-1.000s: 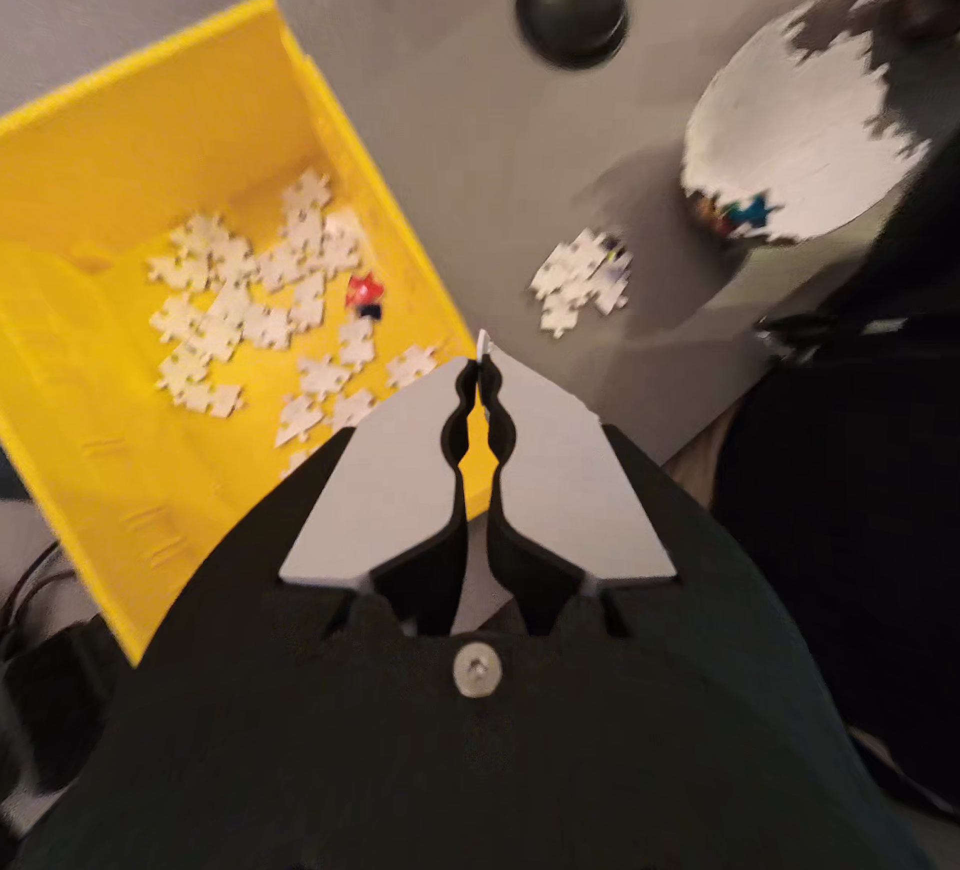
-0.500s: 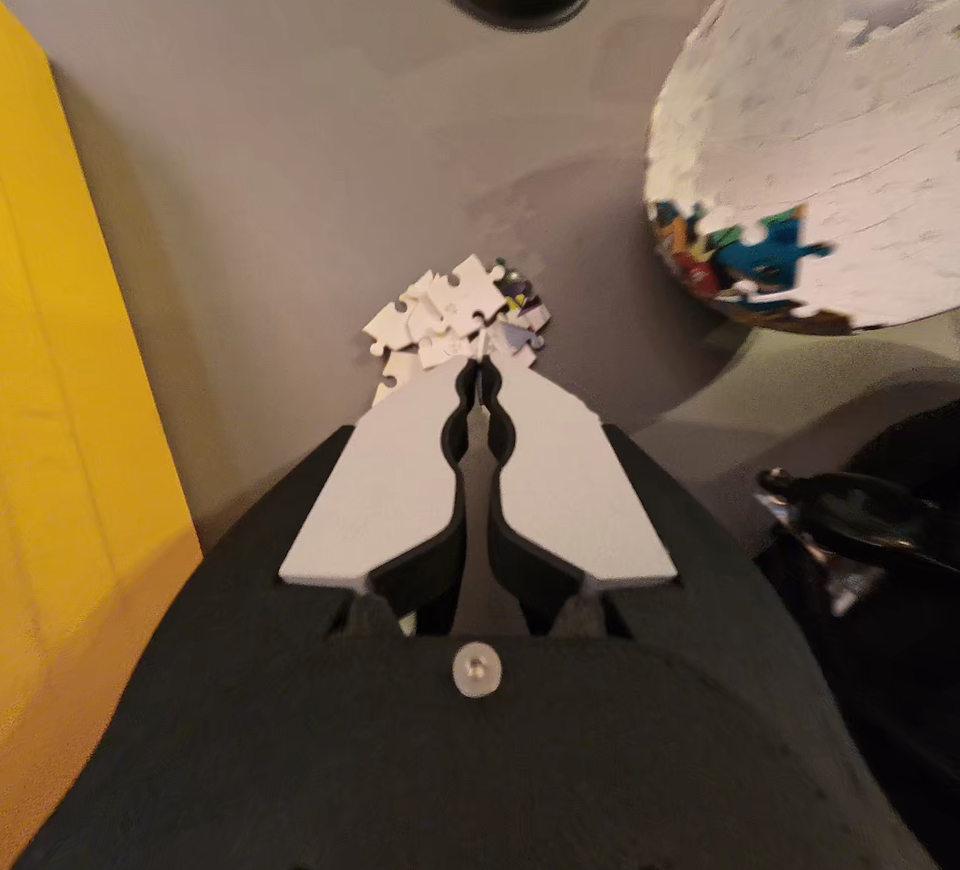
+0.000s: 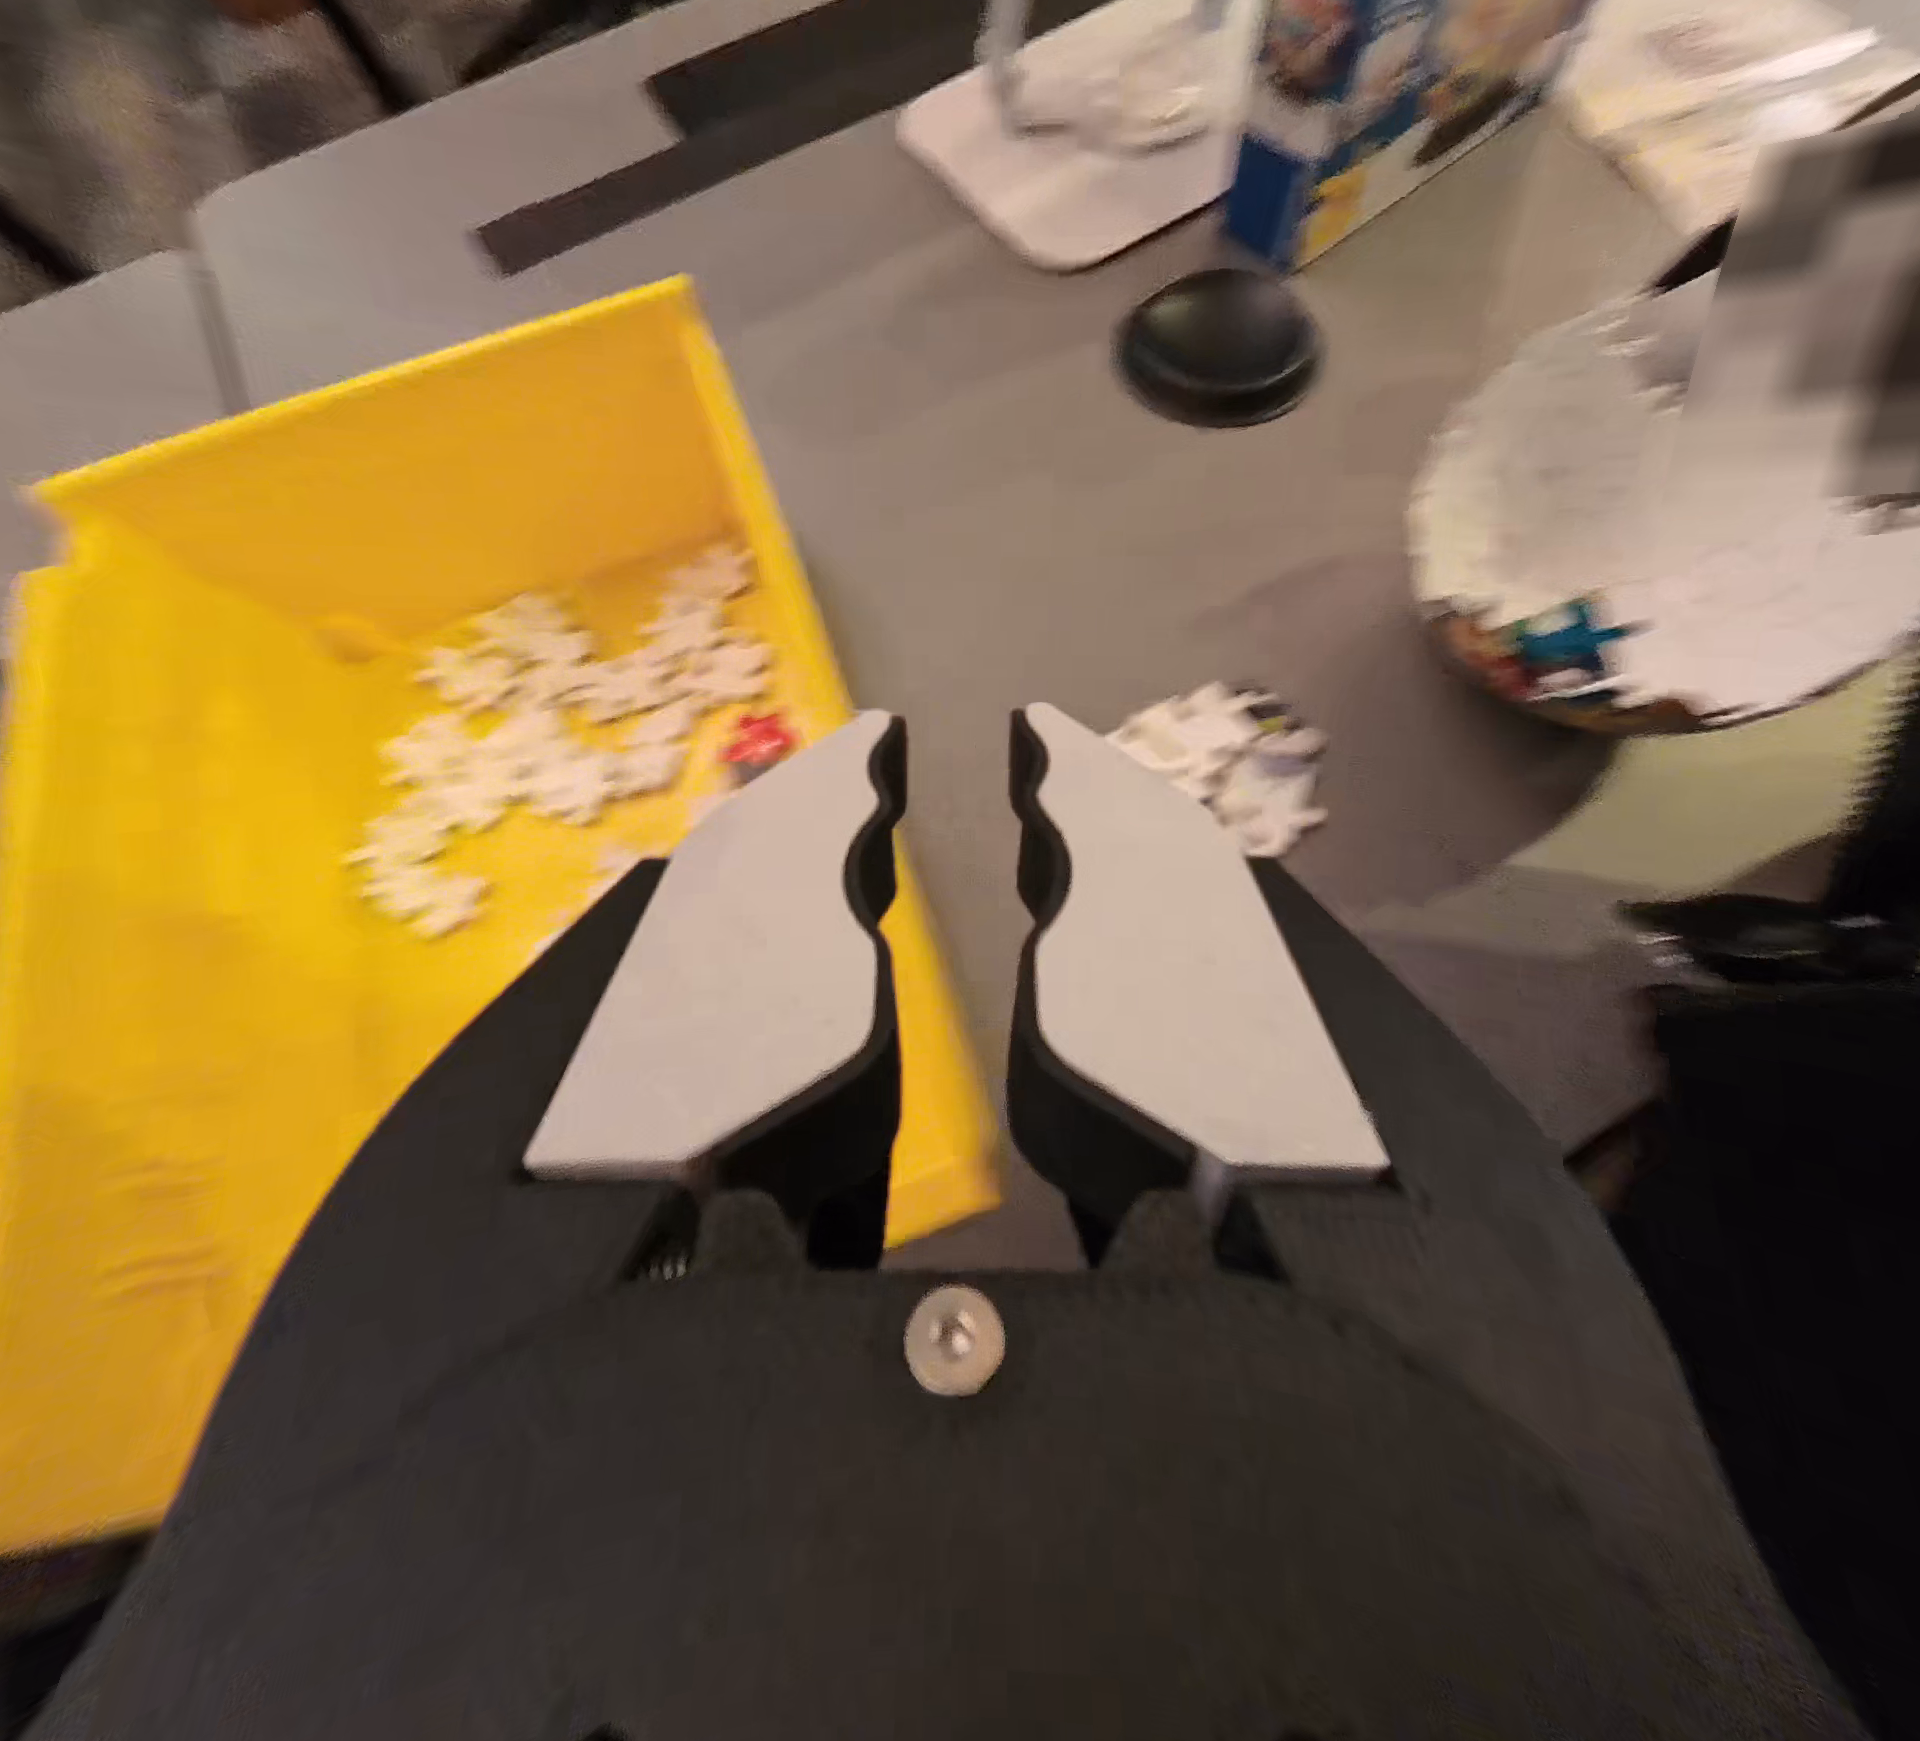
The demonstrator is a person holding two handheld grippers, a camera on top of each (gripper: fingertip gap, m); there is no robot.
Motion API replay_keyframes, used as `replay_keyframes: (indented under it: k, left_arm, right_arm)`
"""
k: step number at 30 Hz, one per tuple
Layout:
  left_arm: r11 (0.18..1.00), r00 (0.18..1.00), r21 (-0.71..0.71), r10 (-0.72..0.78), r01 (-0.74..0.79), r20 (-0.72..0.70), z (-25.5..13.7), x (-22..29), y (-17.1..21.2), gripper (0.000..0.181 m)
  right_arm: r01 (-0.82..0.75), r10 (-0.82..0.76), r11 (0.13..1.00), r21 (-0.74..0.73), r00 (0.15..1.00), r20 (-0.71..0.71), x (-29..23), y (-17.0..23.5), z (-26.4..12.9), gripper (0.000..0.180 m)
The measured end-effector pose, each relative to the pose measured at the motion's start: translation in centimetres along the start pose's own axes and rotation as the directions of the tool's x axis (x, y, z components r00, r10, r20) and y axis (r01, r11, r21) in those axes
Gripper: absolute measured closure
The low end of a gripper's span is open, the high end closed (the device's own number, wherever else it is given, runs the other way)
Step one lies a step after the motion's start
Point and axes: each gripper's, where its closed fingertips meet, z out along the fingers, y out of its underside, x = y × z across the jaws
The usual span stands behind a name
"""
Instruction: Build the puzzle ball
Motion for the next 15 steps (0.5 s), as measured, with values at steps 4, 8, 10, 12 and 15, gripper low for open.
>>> replay_keyframes:
  k: [4, 8, 10, 12, 15]
  left_arm:
    - [0.967, 0.986, -0.253, 0.068, -0.029, 0.150, 0.4, -8.4, 5.1, 0.150]
    - [0.864, 0.986, -0.503, 0.085, 0.000, 0.146, 2.4, -12.7, 11.1, 0.147]
    - [0.821, 0.993, -0.571, 0.050, 0.021, 0.109, 3.4, -13.1, 12.8, 0.146]
    - [0.768, 0.994, -0.638, 0.028, 0.048, 0.109, 3.9, -13.9, 14.4, 0.140]
    - [0.719, 0.996, -0.690, -0.038, 0.084, 0.082, 4.3, -13.9, 15.9, 0.137]
  right_arm:
    - [0.000, 0.000, 1.000, -0.003, 1.000, -0.004, 0.1, 0.0, 0.0, 0.129]
    - [0.000, 0.000, 1.000, -0.004, 1.000, -0.004, 0.1, 0.1, 0.0, 0.129]
    - [0.002, -0.002, 1.000, -0.003, 1.000, -0.005, 0.1, 0.0, 0.0, 0.129]
    - [0.001, -0.001, 1.000, -0.001, 1.000, -0.003, 0.0, 0.0, 0.0, 0.129]
    - [-0.001, 0.001, 1.000, 0.003, 1.000, 0.001, 0.0, 0.0, 0.0, 0.129]
